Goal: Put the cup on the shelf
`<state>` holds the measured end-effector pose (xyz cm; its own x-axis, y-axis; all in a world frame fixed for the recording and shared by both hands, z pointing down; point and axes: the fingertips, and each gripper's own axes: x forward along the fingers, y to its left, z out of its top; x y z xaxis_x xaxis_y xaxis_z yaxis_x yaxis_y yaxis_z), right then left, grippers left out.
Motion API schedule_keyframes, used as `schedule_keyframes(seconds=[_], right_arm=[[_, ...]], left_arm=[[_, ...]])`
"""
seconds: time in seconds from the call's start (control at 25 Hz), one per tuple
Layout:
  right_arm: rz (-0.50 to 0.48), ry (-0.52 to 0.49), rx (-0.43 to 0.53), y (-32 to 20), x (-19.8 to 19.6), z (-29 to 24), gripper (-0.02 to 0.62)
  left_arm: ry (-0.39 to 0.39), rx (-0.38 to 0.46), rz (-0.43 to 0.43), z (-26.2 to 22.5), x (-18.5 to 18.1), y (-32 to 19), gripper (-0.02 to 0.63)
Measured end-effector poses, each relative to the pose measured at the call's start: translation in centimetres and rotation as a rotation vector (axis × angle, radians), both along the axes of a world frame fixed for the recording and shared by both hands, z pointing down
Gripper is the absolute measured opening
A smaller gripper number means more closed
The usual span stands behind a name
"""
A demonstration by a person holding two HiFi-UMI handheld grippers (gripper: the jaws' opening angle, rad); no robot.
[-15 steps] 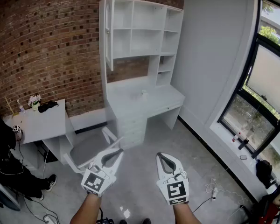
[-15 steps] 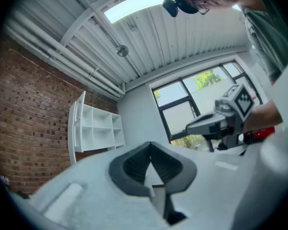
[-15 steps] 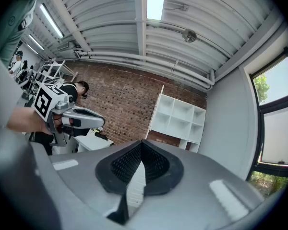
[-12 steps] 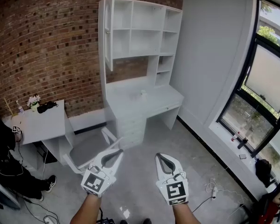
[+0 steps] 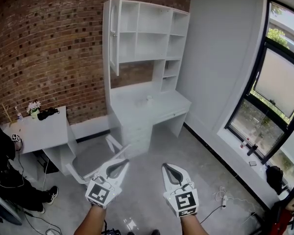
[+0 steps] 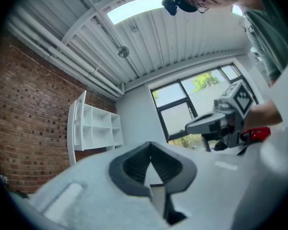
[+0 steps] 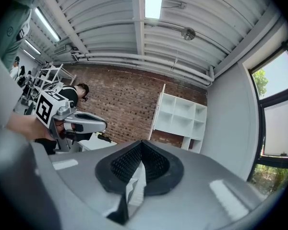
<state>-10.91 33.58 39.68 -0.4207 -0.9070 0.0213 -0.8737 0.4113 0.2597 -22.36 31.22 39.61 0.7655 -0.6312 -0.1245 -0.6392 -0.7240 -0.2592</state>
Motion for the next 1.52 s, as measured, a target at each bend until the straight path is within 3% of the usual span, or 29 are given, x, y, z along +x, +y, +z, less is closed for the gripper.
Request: schedule_keyframes(seconds=[0.56,1.32,1.52], right_arm=[[0.001,-0.062,-0.006,-0.3,0.5,0.1,0.005],[-0.125,-0.102,0.005,-11.3,10.9,-1.0,0.005],[-0.16,-0.11,0.016,-14.0,13.3,-1.6,0.005]], left_arm=[[-0.004,-0.003,0.021,0.7,0.4,-0.2,0.003],[-0.042,-0.008,-0.101,0.8,10.3,-10.0,0.003],[-0.082,0.01,-0.147,0.9,12.1,-12.2,0.003]])
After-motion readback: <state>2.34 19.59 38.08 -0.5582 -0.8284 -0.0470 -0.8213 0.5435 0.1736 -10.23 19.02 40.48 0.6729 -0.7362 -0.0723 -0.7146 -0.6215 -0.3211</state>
